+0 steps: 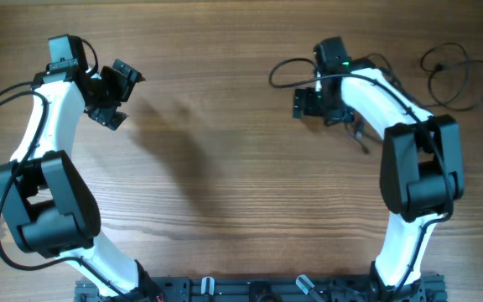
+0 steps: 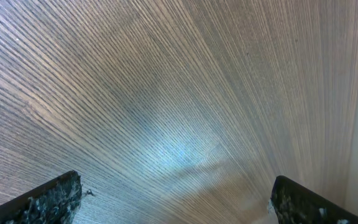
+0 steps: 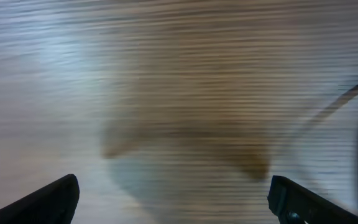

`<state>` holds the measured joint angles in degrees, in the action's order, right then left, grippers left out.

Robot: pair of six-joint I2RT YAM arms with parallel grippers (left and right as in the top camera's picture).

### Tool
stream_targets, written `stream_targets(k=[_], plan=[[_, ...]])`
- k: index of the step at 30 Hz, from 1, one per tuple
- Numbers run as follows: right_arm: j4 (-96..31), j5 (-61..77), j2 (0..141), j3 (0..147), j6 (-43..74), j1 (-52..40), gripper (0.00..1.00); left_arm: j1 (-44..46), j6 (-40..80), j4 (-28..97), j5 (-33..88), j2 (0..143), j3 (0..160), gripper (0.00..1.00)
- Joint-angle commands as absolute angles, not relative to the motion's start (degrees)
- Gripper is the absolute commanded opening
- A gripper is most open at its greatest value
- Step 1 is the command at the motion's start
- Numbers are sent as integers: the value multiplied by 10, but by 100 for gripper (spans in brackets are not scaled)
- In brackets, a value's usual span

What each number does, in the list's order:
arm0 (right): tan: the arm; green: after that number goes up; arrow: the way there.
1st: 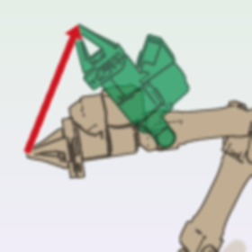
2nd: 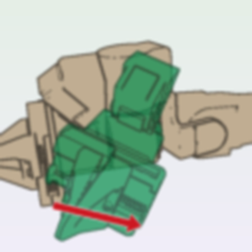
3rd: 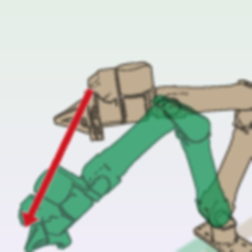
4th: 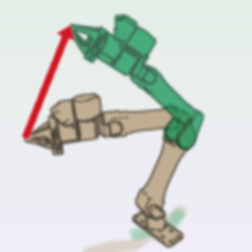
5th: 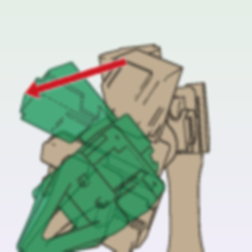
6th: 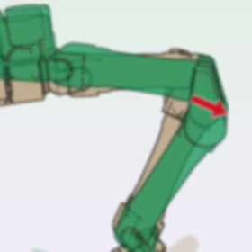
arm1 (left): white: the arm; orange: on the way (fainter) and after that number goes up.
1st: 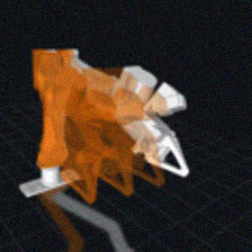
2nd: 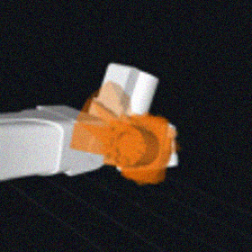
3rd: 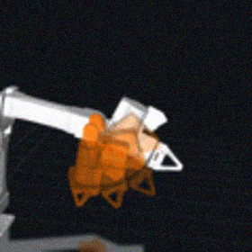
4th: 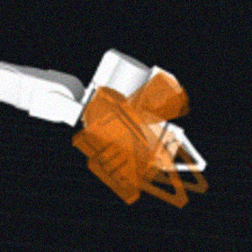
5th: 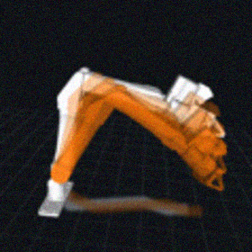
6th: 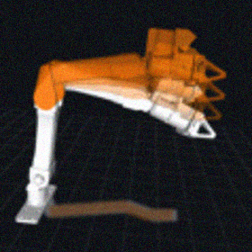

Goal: Untangle cables
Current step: 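Lower the cable at the upper right and open the right gripper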

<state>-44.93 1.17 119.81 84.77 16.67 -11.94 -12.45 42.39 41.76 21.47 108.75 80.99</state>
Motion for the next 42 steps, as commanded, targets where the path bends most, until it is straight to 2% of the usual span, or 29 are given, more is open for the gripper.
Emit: stream_targets(k=[1, 6, 9, 14, 21, 27, 37, 42], plan=[[-439, -31, 1206, 846, 167, -79, 100, -127, 429, 418, 218, 1069, 821, 100], [-443, -50, 1206, 846, 166, -18, 100, -127, 429, 418, 218, 1069, 821, 100], [-442, 30, 1206, 846, 164, -4, 100, -127, 429, 418, 218, 1069, 821, 100], [-448, 181, 1206, 846, 86, -15, 100, -127, 429, 418, 218, 1069, 821, 100], [-437, 175, 1206, 846, 86, -26, 100, -127, 429, 418, 218, 1069, 821, 100], [-357, 83, 1204, 848, 82, -26, 100, -127, 429, 418, 218, 1069, 821, 100], [-343, 151, 1210, 826, 66, -55, 100, -127, 429, 418, 218, 1069, 821, 100], [-352, 17, 1217, 782, 62, -53, 100, -127, 429, 418, 218, 1069, 821, 100]])
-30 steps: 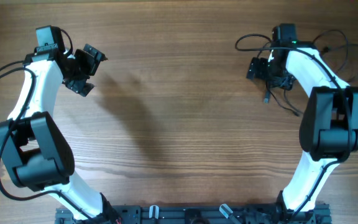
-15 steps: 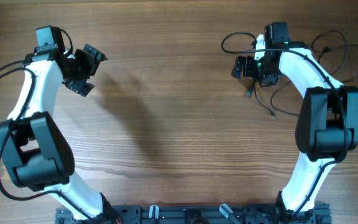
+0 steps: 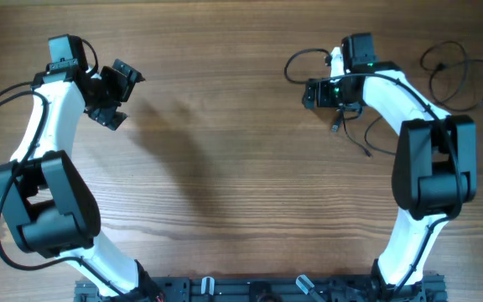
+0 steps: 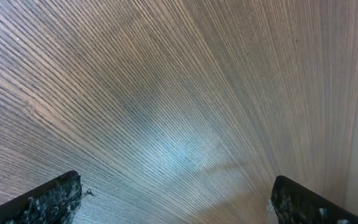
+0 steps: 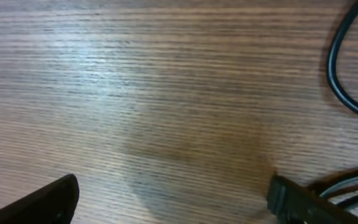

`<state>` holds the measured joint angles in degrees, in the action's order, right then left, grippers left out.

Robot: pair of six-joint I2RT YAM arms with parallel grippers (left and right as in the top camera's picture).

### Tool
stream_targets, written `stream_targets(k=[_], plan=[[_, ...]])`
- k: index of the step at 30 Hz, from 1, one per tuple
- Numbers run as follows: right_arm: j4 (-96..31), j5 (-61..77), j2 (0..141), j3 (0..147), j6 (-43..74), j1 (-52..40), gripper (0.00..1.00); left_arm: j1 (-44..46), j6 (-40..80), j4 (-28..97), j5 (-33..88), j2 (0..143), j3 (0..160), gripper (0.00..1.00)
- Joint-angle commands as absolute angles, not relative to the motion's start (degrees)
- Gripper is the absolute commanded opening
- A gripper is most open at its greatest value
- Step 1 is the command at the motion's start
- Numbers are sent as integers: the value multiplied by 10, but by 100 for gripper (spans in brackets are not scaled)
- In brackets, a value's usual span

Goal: Untangle cables
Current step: 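Lower the cable at the upper right and open the right gripper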

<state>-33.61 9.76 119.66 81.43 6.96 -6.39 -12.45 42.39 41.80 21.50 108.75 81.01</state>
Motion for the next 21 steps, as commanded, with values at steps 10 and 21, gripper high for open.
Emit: stream_targets(k=[10, 21], plan=[[-354, 8, 1217, 782, 88, -7, 100, -127, 429, 418, 218, 1069, 821, 100], [-361, 15, 1096, 792, 89, -8, 100, -127, 429, 418, 218, 1069, 821, 100]])
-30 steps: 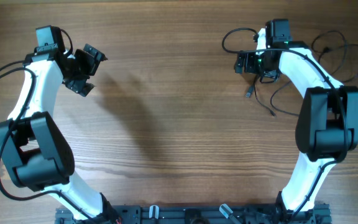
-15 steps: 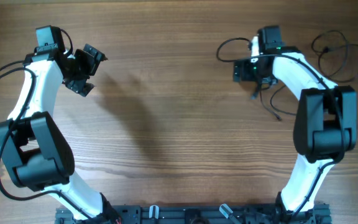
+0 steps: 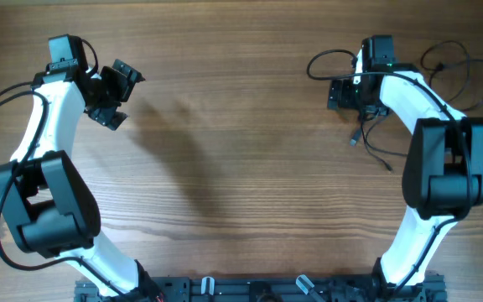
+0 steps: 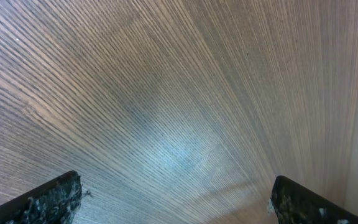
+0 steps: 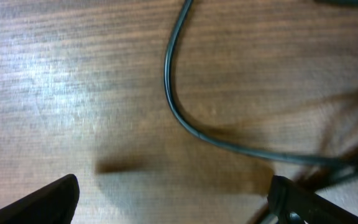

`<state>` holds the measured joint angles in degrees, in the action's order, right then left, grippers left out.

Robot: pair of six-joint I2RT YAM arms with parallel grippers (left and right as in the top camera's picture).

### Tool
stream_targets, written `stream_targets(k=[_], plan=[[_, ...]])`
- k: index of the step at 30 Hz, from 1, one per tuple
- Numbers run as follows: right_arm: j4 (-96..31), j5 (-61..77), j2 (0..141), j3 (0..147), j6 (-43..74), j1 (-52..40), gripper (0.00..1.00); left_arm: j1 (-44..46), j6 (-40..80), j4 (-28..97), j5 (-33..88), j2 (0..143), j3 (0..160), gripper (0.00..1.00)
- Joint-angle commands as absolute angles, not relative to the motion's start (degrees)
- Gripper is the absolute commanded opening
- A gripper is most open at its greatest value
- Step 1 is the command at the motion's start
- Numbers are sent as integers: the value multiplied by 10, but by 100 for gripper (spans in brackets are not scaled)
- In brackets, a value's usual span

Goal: Untangle cables
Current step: 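Lower the cable at the upper right and open the right gripper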

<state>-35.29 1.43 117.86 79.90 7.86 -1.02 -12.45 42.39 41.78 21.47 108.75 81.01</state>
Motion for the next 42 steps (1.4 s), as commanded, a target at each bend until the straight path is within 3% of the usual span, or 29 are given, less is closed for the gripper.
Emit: stream_targets(k=[1, 8, 16, 42], plan=[[-365, 15, 1068, 792, 86, -8, 100, -127, 429, 418, 218, 1069, 821, 100], [-400, -14, 943, 792, 75, -7, 100, -127, 429, 418, 218, 1069, 821, 100], [-477, -39, 943, 792, 75, -7, 100, -127, 429, 418, 218, 1069, 821, 100], [-470, -39, 943, 792, 75, -7, 100, -127, 429, 418, 218, 1069, 821, 100]])
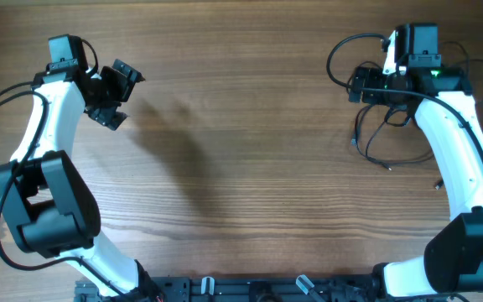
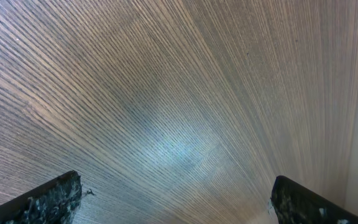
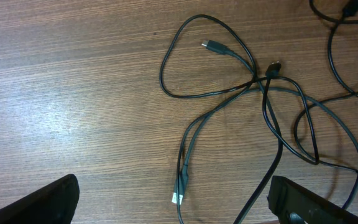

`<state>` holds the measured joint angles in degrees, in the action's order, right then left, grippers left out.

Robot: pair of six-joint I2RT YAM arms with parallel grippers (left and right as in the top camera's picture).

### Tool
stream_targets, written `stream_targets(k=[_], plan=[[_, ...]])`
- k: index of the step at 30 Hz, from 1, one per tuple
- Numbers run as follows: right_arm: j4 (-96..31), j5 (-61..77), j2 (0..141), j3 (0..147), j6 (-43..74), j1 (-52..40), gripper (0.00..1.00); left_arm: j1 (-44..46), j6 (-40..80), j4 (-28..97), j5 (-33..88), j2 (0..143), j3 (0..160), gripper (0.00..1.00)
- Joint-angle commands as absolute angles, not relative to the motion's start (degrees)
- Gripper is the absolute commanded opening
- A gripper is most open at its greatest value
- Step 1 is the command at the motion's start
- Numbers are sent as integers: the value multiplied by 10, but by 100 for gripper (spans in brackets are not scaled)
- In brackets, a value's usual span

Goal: Untangle cables

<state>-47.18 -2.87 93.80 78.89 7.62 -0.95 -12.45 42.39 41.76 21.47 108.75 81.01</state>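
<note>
A tangle of thin black cables lies on the wooden table under my right gripper. One loop ends in a plug, and another plug end lies between the open fingers, well below them. Several strands cross at a small connector. In the overhead view the right gripper hangs over the cables at the right. My left gripper stays at the far left, open over bare wood.
A further black cable loop lies at the table's far right edge. The table's right edge shows as a pale strip in the left wrist view. Both arm bases stand at the front edge.
My right gripper has moved further right and now stands higher, so the whole tangle shows beneath it instead of one close strand. It remains open. The left arm has not moved.
My right gripper was open and low over bare wood, left of the cables. At each later moment it stood further right, first with a cable at the view's edge, then close over one strand, now high over the tangle. The left gripper stayed open and still.
</note>
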Motion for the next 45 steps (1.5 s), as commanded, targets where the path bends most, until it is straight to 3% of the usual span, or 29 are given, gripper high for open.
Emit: stream_targets(k=[1, 24, 35, 45], plan=[[-470, -39, 943, 792, 75, -7, 100, -127, 429, 418, 218, 1069, 821, 100], [-470, -39, 943, 792, 75, -7, 100, -124, 429, 418, 217, 1066, 821, 100], [-470, -39, 943, 792, 75, -7, 100, -51, 429, 418, 209, 950, 821, 100], [-470, -39, 943, 792, 75, -7, 100, -42, 424, 427, 208, 899, 821, 100]])
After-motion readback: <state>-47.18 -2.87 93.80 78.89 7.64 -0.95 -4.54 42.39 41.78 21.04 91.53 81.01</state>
